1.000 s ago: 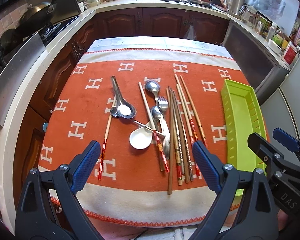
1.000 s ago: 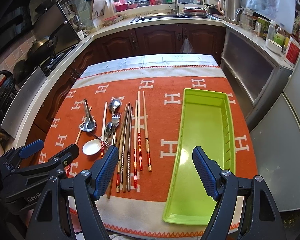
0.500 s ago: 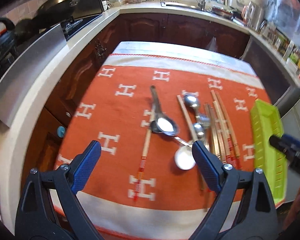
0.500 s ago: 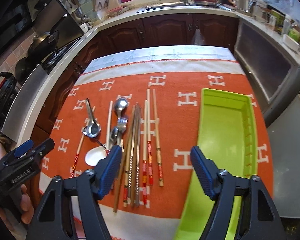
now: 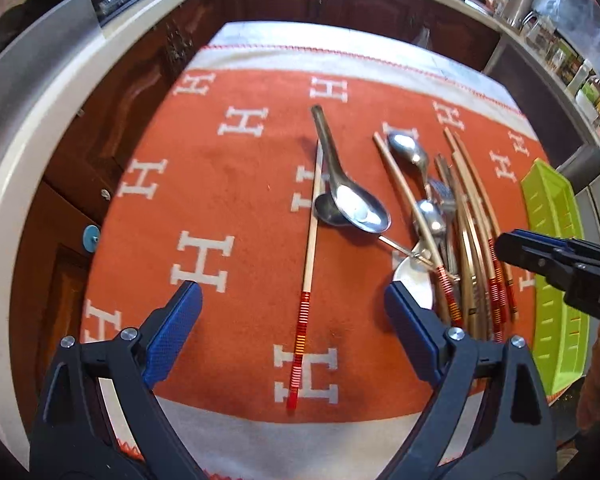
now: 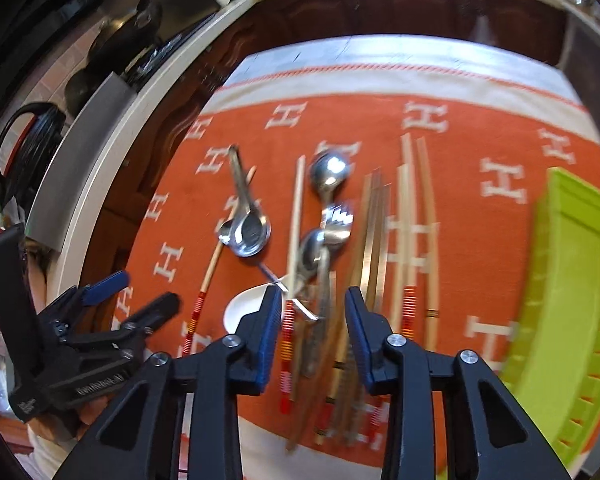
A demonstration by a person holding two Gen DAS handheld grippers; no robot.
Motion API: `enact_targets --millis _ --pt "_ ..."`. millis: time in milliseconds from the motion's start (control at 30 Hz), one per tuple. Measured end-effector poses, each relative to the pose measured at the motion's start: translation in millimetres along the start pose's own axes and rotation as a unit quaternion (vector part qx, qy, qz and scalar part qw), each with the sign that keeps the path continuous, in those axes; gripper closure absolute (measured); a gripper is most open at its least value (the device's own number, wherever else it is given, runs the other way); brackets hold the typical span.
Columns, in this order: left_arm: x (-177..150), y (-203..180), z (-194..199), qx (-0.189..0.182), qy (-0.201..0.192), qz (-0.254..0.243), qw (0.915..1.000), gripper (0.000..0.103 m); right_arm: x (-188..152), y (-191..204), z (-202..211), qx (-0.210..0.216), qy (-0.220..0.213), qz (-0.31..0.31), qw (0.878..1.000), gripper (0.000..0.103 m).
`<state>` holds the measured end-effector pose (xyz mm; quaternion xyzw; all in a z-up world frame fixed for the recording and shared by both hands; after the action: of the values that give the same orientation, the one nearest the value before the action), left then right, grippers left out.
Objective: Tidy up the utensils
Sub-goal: 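Reach the right gripper to a red-banded chopstick and close on it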
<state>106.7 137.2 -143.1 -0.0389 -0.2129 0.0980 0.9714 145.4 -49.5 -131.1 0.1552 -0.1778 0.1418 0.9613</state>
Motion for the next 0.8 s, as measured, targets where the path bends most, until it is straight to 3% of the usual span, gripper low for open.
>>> enact_targets --millis 167,300,433,700,767,800 --pt "1 0 -30 0.005 0.019 -0.005 0.9998 0.012 9 9 -38 0.034 0.028 -0.011 0.999 0.080" --pt "4 6 -45 0.011 0.031 0.005 0.9994 0.029 16 13 -59 0.039 0.039 -0.015 0.998 0.085" --pt "7 11 -61 0.010 0.051 0.019 0.9985 0.037 19 16 -75 0.035 0.053 -0.013 0.998 0.086" --pt "9 5 -68 0.028 0.040 0.008 0.9988 0.039 17 22 -91 0.033 0.067 -0.008 0.997 0.094" --pt "9 1 -67 0.029 0.035 0.002 0.9990 0.048 18 25 -93 0.032 0.063 -0.002 0.998 0.097" --pt "9 -1 -66 0.027 0.032 -0.001 0.9991 0.060 18 26 -93 0.031 0.062 -0.001 0.998 0.097"
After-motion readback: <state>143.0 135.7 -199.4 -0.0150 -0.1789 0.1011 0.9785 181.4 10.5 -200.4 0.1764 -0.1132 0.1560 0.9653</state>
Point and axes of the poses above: each gripper's, at about its wrist camera, not at the fingertips, and z roughly against the way its jaws point, y to its left, x to its top, the point moved 3 cm from there along -z, roughly the way its jaws point, and after that the axes turned 11 degrees about z, right-handed, at the moved point
